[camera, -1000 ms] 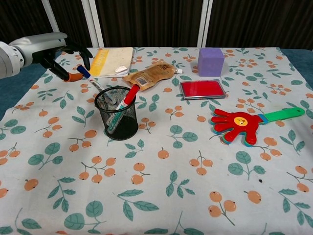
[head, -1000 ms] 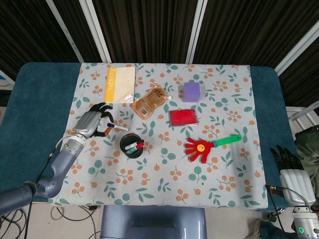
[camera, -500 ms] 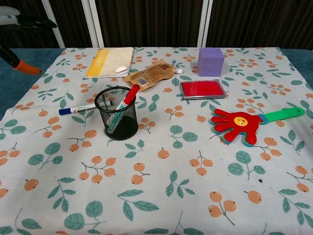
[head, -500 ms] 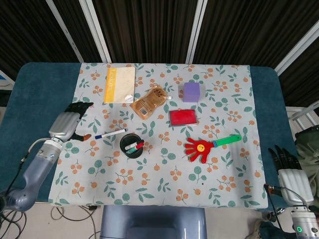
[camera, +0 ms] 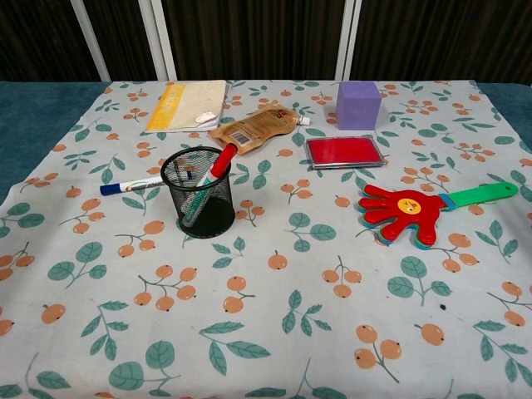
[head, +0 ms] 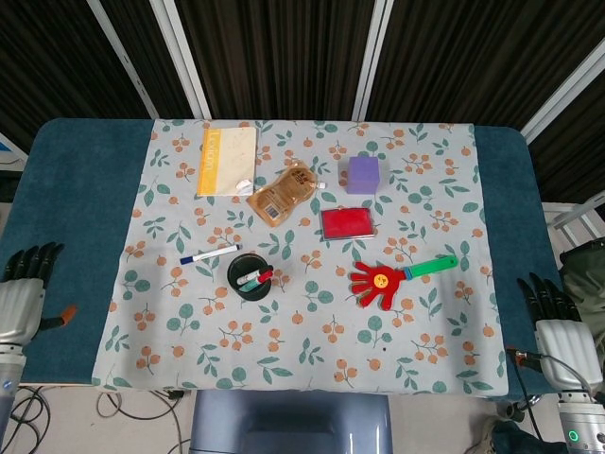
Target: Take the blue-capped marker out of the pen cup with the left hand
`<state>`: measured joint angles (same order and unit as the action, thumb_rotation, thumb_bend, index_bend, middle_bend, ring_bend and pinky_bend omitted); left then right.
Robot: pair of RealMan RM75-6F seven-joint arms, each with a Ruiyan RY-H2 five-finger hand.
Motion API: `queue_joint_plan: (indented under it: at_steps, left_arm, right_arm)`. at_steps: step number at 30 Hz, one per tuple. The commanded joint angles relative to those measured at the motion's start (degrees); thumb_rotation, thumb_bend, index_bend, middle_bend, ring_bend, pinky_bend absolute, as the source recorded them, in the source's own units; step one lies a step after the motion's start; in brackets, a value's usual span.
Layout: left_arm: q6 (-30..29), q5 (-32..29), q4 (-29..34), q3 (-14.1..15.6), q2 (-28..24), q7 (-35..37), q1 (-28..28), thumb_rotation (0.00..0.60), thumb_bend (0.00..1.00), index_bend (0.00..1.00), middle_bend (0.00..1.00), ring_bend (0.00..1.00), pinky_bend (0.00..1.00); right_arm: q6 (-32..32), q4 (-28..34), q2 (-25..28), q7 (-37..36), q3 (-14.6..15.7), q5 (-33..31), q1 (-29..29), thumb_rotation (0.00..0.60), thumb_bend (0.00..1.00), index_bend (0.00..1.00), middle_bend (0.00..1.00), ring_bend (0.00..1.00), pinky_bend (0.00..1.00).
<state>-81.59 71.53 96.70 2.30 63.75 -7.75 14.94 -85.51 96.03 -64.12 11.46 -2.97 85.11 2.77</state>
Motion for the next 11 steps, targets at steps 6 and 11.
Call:
queue_joint_plan:
  at_steps: [6, 11]
  left_arm:
    - [-5.43, 5.84, -1.74, 0.44, 0.01, 3.16, -4.07, 0.600, 0.17, 0.08, 0.04, 0.00, 0.00]
    - [-5.05, 5.45, -1.97, -0.37, -0.47, 4.25, -4.99, 0.600, 0.17, 0.08, 0.04, 0.00, 0.00]
  right_arm:
    - [0.04, -0.02, -0.14, 0.31, 0.19, 0.66, 0.14, 0.600, 0.04, 0.00, 0.00, 0.00, 0.15]
    - [-0.01, -0.19, -0.28, 0.13, 0.19, 0.77, 0.15, 0.600, 0.03, 0.00, 0.00, 0.00, 0.15]
